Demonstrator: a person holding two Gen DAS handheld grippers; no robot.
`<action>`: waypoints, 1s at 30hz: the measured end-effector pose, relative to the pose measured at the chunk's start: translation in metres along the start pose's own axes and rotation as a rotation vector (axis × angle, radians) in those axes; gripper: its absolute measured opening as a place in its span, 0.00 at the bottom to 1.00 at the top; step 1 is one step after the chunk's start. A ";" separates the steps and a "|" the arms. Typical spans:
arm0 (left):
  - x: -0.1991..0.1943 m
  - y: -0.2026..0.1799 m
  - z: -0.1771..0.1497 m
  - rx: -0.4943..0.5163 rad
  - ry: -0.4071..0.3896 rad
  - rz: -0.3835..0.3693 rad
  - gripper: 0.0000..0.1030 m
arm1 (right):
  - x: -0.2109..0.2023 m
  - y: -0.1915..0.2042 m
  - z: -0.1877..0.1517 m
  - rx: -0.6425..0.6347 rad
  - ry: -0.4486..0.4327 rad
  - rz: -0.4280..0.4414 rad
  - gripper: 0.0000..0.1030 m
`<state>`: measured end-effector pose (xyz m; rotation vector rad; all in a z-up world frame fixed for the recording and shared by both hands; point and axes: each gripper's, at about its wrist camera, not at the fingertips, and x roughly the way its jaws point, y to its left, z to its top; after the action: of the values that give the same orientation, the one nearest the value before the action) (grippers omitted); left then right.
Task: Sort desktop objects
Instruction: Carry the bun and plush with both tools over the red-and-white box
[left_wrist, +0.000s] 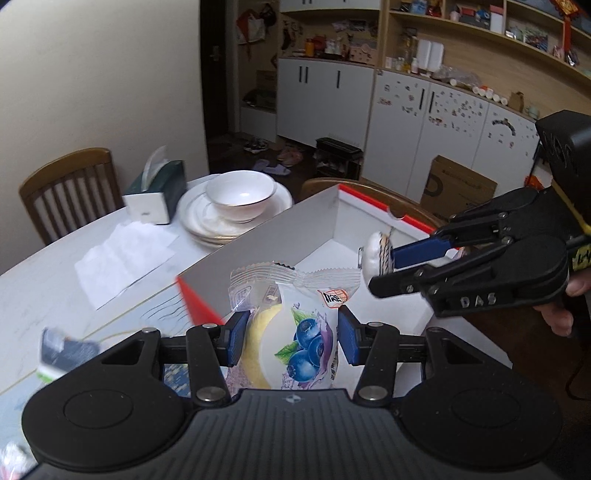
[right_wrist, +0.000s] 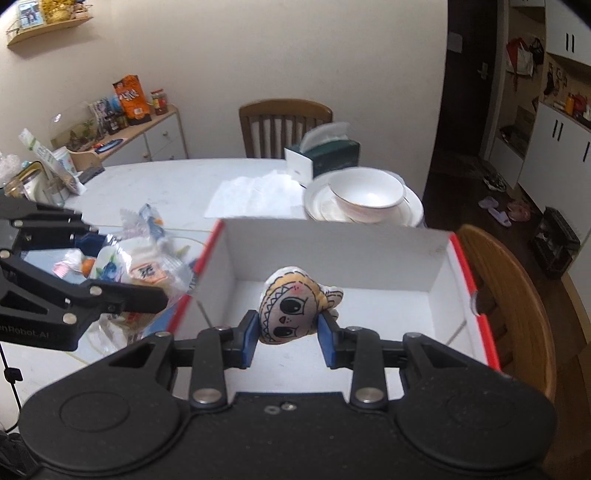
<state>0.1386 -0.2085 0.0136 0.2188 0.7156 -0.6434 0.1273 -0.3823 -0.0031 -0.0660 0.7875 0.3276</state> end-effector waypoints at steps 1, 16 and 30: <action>0.006 -0.002 0.003 0.007 0.007 -0.005 0.47 | 0.001 -0.004 -0.001 -0.005 0.004 -0.005 0.32; 0.098 -0.017 0.025 0.067 0.166 -0.057 0.47 | 0.031 -0.049 -0.021 -0.029 0.121 -0.054 0.32; 0.161 -0.017 0.017 0.093 0.344 -0.063 0.47 | 0.077 -0.058 -0.026 -0.134 0.309 -0.038 0.32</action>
<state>0.2302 -0.3047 -0.0812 0.3998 1.0274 -0.7081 0.1785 -0.4219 -0.0799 -0.2617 1.0683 0.3379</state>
